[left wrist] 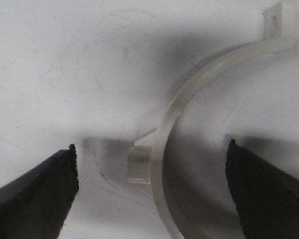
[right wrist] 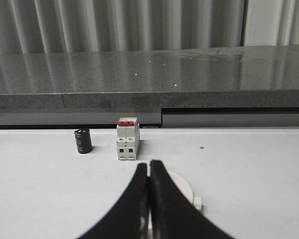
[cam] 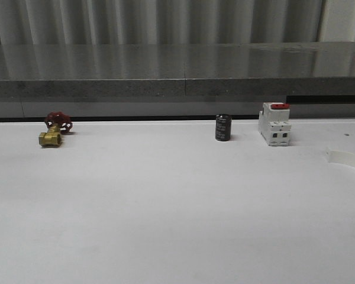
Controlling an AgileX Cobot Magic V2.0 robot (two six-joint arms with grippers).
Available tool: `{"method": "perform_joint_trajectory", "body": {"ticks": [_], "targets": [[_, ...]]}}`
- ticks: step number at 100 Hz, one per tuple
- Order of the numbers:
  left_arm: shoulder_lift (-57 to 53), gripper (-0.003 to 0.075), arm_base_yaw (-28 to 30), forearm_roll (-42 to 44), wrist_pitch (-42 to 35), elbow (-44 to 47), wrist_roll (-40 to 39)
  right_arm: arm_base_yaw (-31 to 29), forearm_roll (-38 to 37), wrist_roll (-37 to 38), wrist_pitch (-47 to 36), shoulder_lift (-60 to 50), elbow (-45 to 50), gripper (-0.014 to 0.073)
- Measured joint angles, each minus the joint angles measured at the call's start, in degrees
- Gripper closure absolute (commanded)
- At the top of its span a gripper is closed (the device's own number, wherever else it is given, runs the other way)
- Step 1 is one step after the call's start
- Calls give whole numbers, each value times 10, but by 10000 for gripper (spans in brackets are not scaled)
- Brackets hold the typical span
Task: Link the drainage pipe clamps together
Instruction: 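Grasp the white semicircular clamp half with the left gripper and lift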
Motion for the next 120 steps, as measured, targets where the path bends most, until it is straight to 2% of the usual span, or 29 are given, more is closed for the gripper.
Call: {"method": "perform_joint_trajectory", "body": {"ticks": [28, 38, 52, 71, 81, 102, 120], "targets": [[6, 132, 0, -3, -15, 0, 0, 0, 0, 0, 0, 0, 0, 661], [7, 158, 0, -5, -16, 0, 0, 0, 0, 0, 0, 0, 0, 661], [7, 283, 0, -5, -18, 0, 0, 0, 0, 0, 0, 0, 0, 661], [7, 511, 0, -5, -18, 0, 0, 0, 0, 0, 0, 0, 0, 661], [7, 577, 0, -5, -18, 0, 1, 0, 0, 0, 0, 0, 0, 661], [4, 587, 0, -6, -10, 0, 1, 0, 0, 0, 0, 0, 0, 661], [-45, 585, -6, -28, 19, 0, 0, 0, 0, 0, 0, 0, 0, 661]]}}
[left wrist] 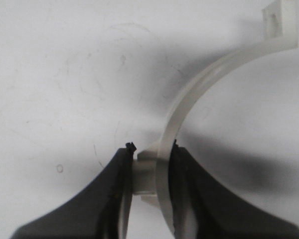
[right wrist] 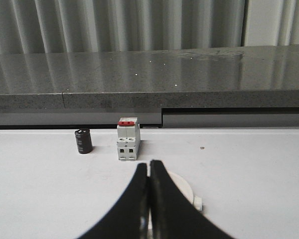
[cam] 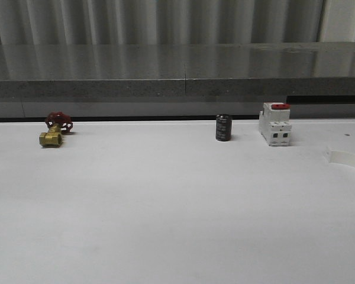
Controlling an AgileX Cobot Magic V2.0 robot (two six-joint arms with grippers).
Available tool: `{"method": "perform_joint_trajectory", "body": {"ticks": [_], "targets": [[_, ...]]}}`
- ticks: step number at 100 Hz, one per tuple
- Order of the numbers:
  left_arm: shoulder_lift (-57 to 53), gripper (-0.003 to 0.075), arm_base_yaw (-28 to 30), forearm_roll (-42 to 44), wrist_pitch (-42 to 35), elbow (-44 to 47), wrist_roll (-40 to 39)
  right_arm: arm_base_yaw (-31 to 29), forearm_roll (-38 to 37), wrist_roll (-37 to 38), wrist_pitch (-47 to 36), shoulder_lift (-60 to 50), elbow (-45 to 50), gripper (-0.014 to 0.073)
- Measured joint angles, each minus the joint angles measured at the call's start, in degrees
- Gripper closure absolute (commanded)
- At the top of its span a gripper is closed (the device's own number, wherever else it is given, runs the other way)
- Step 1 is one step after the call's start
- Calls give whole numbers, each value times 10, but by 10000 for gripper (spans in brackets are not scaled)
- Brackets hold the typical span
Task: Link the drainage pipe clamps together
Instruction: 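Grasp the white semicircular clamp half with the left gripper and lift, then lower the clamp half onto the table and open the left gripper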
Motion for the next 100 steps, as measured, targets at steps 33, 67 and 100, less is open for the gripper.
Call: {"method": "perform_joint_trajectory", "body": {"ticks": [33, 67, 100], "targets": [[-110, 585, -107, -9, 86, 0, -80, 0, 0, 0, 0, 0, 0, 661], [-95, 585, -292, -10, 69, 0, -185, 0, 0, 0, 0, 0, 0, 661], [-12, 585, -391, -5, 35, 0, -257, 0, 0, 0, 0, 0, 0, 661]]}}
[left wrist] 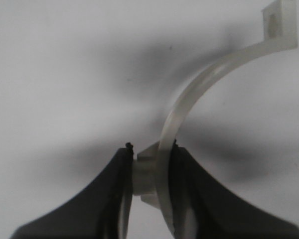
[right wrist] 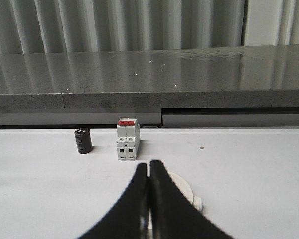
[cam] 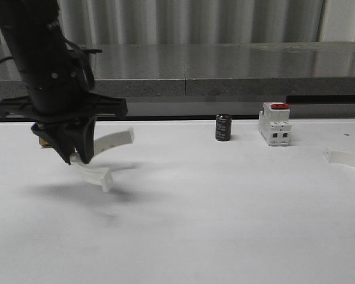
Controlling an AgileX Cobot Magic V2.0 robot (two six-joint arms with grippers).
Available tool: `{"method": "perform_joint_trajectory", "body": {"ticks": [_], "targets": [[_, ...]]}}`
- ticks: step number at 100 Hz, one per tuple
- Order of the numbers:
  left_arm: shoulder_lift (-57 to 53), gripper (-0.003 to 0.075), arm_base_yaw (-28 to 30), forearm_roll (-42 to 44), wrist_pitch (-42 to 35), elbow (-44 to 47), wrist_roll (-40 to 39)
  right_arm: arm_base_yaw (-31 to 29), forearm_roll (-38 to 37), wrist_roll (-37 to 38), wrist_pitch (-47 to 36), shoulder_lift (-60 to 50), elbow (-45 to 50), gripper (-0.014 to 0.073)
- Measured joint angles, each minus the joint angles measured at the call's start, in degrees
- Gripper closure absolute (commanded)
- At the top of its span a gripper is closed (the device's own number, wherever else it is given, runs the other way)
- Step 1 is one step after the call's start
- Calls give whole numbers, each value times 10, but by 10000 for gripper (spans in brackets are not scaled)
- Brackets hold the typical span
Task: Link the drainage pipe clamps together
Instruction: 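Lower the clamp half onto the table and open the left gripper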
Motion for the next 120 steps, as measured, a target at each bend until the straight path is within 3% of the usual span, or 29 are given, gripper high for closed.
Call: {"method": "perform_joint_trajectory", "body": {"ticks": [49, 63, 89, 120], "targets": [[50, 570, -23, 2, -31, -1, -49, 0, 0, 0, 0, 0, 0, 661], [52, 469, -23, 2, -35, -2, -54, 0, 0, 0, 0, 0, 0, 661], [54, 118, -23, 2, -37, -2, -58, 0, 0, 0, 0, 0, 0, 661], [19, 99, -23, 3, -36, -3, -32, 0, 0, 0, 0, 0, 0, 661]]}}
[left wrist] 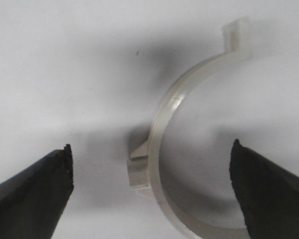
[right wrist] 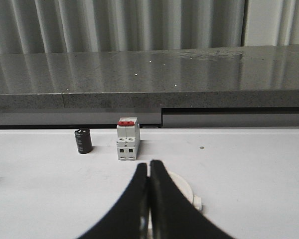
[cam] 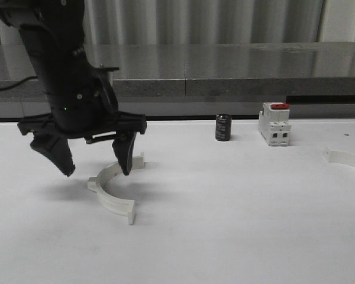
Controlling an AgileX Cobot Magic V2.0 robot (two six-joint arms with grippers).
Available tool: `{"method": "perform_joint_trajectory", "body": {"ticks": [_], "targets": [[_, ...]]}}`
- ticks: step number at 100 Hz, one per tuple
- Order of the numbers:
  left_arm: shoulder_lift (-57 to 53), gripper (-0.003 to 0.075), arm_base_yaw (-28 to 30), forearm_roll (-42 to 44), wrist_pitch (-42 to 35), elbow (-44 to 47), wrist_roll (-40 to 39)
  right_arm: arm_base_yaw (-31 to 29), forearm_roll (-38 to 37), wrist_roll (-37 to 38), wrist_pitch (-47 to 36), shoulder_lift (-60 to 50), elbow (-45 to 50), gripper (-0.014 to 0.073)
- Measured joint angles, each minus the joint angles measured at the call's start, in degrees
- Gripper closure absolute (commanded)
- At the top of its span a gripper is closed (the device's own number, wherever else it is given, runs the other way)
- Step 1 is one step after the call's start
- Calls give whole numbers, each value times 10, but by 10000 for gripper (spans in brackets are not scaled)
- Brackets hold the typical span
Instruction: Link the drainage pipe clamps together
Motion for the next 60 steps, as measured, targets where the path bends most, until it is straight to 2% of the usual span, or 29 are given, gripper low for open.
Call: {"method": "perform_joint_trajectory", "body": {"ticks": [32, 60], "targets": [[-186, 99, 5, 81, -28, 50, 15, 0, 0, 0, 0, 0, 0, 661], [-383, 99, 81, 110, -90, 195, 15, 0, 0, 0, 0, 0, 0, 661]]}}
